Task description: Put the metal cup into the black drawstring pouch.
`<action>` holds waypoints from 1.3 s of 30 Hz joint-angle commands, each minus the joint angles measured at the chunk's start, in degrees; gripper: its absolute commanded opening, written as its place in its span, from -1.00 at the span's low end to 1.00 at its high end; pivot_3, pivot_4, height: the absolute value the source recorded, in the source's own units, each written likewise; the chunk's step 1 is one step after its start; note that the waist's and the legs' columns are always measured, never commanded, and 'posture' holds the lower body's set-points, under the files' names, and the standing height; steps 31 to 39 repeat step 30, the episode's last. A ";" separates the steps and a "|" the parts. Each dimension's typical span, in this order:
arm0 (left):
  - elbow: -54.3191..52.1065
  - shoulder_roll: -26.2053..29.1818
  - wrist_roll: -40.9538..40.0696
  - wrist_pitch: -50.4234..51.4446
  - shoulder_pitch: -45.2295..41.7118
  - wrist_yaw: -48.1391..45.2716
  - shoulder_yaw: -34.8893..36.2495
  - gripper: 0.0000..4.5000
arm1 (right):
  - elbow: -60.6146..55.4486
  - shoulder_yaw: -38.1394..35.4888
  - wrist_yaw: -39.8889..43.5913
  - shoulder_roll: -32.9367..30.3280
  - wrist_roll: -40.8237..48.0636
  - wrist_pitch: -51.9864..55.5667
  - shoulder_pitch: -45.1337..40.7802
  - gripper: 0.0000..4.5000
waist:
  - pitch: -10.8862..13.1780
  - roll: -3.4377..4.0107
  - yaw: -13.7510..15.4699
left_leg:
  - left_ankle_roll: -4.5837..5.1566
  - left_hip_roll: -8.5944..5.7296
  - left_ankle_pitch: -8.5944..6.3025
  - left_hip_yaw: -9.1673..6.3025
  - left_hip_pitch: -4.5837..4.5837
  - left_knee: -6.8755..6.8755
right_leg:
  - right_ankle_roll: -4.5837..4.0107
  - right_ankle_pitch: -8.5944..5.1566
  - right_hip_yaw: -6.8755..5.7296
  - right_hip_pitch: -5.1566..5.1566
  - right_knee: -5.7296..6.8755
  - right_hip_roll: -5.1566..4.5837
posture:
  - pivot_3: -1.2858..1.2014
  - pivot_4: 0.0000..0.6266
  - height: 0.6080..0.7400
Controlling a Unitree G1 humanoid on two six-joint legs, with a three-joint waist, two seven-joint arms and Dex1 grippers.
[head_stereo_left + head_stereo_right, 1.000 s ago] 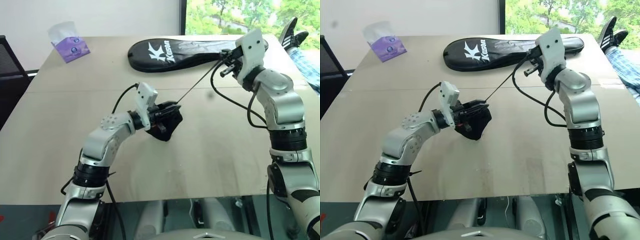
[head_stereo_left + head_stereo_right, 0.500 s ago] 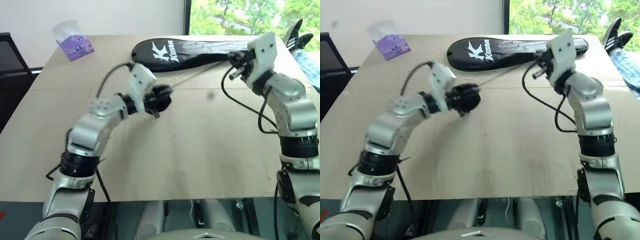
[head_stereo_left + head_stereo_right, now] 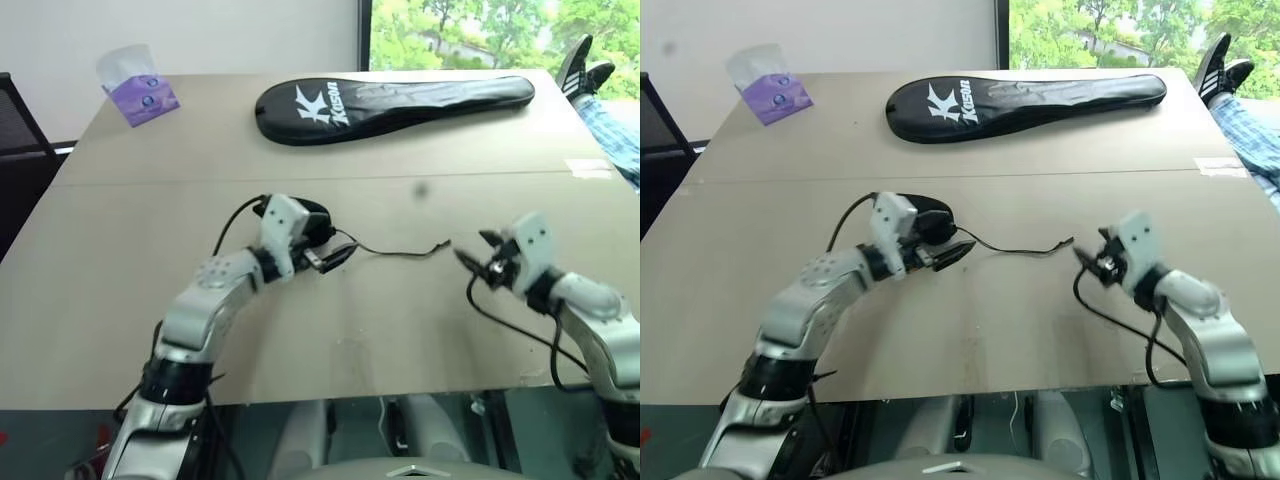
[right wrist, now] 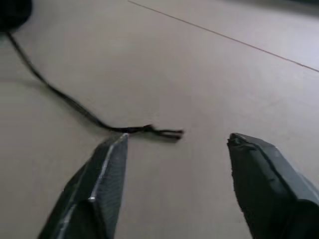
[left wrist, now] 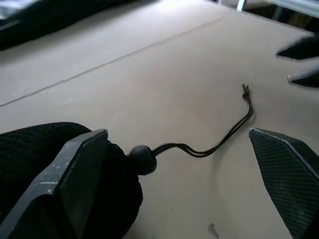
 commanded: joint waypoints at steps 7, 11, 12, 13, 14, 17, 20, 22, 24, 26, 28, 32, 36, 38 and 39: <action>-12.44 -0.67 -4.40 -4.78 19.70 2.16 14.96 1.00 | -10.52 -11.18 5.13 -0.73 8.31 -3.82 12.94 0.99 | -0.01 0.00 0.27 | 0.00 0.00 -0.01 -0.11 0.15 0.01 | 0.00 -0.01 -0.02 0.22 -0.06 -0.02 | 0.03 -0.52 1.00; -12.50 -0.99 -5.51 -6.07 24.87 2.65 19.22 1.00 | -11.24 -13.47 5.46 -0.01 8.60 -7.23 15.91 0.99 | -0.03 -0.03 1.19 | 0.00 0.00 -0.01 -0.14 0.16 0.09 | -0.01 -0.01 -0.05 0.27 -0.06 -0.01 | 0.03 -0.52 1.00; -12.19 -1.22 -6.21 -6.30 25.53 2.78 20.38 1.00 | -11.22 -13.11 4.74 0.10 8.09 -7.50 15.59 0.99 | -0.04 -0.04 1.25 | 0.00 0.00 -0.01 -0.16 0.14 0.14 | -0.01 -0.01 -0.07 0.27 -0.07 -0.01 | 0.03 -0.52 1.00; -12.36 -1.25 -6.33 -6.09 26.11 3.08 20.57 1.00 | -10.65 -13.07 4.49 -0.04 7.79 -7.87 15.21 0.99 | -0.04 -0.05 1.32 | 0.00 0.00 -0.01 -0.16 0.14 0.15 | -0.01 -0.02 -0.07 0.29 -0.07 -0.01 | 0.03 -0.52 1.00; -12.63 -1.01 -6.26 -6.16 26.95 2.63 20.52 1.00 | -9.67 -12.85 4.26 -0.29 7.11 -8.53 14.51 0.99 | -0.04 -0.05 1.35 | 0.00 0.00 -0.01 -0.16 0.13 0.17 | -0.01 -0.02 -0.08 0.29 -0.07 -0.01 | 0.03 -0.52 1.00; -13.21 -0.54 -7.82 -5.70 28.77 1.22 21.37 1.00 | -6.28 -12.19 3.86 -0.62 5.86 -10.02 11.46 0.99 | -0.05 -0.06 1.24 | 0.00 0.00 -0.01 -0.14 0.14 0.19 | -0.02 -0.02 -0.06 0.29 -0.08 -0.01 | 0.03 -0.52 1.00; -12.69 -0.35 -9.22 -5.20 29.60 2.00 23.46 1.00 | -2.77 -11.44 4.54 -1.01 4.62 -11.94 8.62 0.99 | -0.05 -0.06 1.26 | 0.00 0.01 -0.01 -0.17 0.13 0.18 | -0.03 -0.02 -0.08 0.29 -0.08 0.01 | 0.03 -0.52 1.00; -12.45 -0.16 -10.03 -5.25 30.31 2.43 25.46 1.00 | -1.25 -10.44 5.06 -1.03 4.31 -12.67 6.92 0.99 | -0.05 -0.06 1.22 | 0.00 0.02 -0.01 -0.17 0.13 0.18 | -0.03 -0.02 -0.09 0.29 -0.07 0.02 | 0.03 -0.52 1.00; -12.97 -0.18 -10.32 -5.26 31.15 2.75 26.12 1.00 | -0.06 -10.07 5.56 -0.91 3.97 -13.62 5.90 0.99 | -0.05 -0.06 1.22 | 0.00 0.03 -0.01 -0.17 0.13 0.18 | -0.03 -0.02 -0.08 0.28 -0.08 0.02 | 0.03 -0.52 1.00; -13.64 -0.55 -10.45 -5.17 31.63 3.58 26.28 1.00 | 1.02 -10.25 5.72 -0.70 4.13 -14.01 5.13 0.99 | -0.05 -0.06 1.24 | 0.00 0.02 -0.01 -0.15 0.13 0.18 | -0.03 -0.02 -0.07 0.29 -0.08 0.01 | 0.03 -0.52 1.00; -14.14 -0.83 -10.64 -4.99 31.44 4.61 26.11 1.00 | 1.60 -10.29 5.99 -0.71 4.10 -14.50 4.93 0.99 | -0.06 -0.07 1.35 | 0.00 0.02 -0.01 -0.16 0.11 0.18 | -0.03 -0.02 -0.07 0.29 -0.08 0.00 | 0.03 -0.52 1.00; -14.45 -0.95 -10.77 -4.85 31.20 5.17 25.75 1.00 | 1.96 -10.34 6.25 -0.78 4.02 -15.04 4.97 0.99 | -0.06 -0.07 1.42 | 0.00 0.02 -0.01 -0.17 0.12 0.18 | -0.03 -0.02 -0.09 0.29 -0.08 0.00 | 0.03 -0.52 1.00; -14.45 -0.95 -10.77 -4.85 31.20 5.17 25.75 1.00 | 1.96 -10.34 6.25 -0.78 4.02 -15.04 4.97 0.99 | -0.06 -0.07 1.42 | 0.00 0.02 -0.01 -0.17 0.12 0.18 | -0.03 -0.02 -0.09 0.29 -0.08 0.00 | 0.03 -0.52 1.00; -14.45 -0.95 -10.77 -4.85 31.20 5.17 25.75 1.00 | 1.96 -10.34 6.25 -0.78 4.02 -15.04 4.97 0.99 | -0.06 -0.07 1.42 | 0.00 0.02 -0.01 -0.17 0.12 0.18 | -0.03 -0.02 -0.09 0.29 -0.08 0.00 | 0.03 -0.52 1.00; -14.45 -0.95 -10.77 -4.85 31.20 5.17 25.75 1.00 | 1.96 -10.34 6.25 -0.78 4.02 -15.04 4.97 0.99 | -0.06 -0.07 1.42 | 0.00 0.02 -0.01 -0.17 0.12 0.18 | -0.03 -0.02 -0.09 0.29 -0.08 0.00 | 0.03 -0.52 1.00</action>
